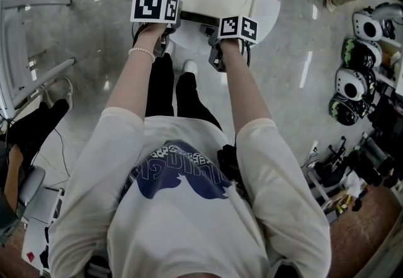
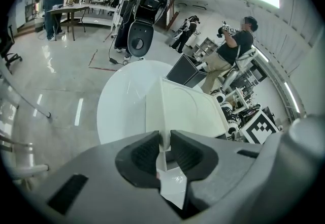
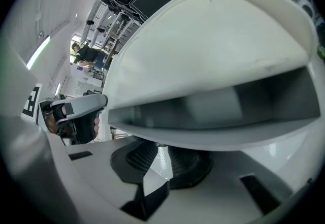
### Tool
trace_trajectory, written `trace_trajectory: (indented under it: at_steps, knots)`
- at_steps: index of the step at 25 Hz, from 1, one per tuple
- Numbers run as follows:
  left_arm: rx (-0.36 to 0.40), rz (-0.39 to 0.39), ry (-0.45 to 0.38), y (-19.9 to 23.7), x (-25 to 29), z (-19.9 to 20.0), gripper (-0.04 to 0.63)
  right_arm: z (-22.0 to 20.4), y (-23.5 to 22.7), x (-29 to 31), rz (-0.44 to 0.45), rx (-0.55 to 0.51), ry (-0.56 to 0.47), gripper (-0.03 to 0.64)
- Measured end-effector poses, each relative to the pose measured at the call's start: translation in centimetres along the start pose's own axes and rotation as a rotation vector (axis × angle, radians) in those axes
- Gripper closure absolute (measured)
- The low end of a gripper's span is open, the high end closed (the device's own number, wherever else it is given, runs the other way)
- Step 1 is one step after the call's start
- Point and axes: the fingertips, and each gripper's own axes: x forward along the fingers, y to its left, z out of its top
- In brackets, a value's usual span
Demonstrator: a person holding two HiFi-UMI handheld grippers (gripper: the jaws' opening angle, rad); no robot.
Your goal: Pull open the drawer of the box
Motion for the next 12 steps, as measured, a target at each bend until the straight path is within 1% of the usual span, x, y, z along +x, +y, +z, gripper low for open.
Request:
trace_trajectory:
  at_steps: [12]
  knots:
    - [-0.007,0.001,0.0,0.08,0.1,-0.08,0.518,-0.59,-0.13,0.06,-0.003,-0.003,0.003,0.563]
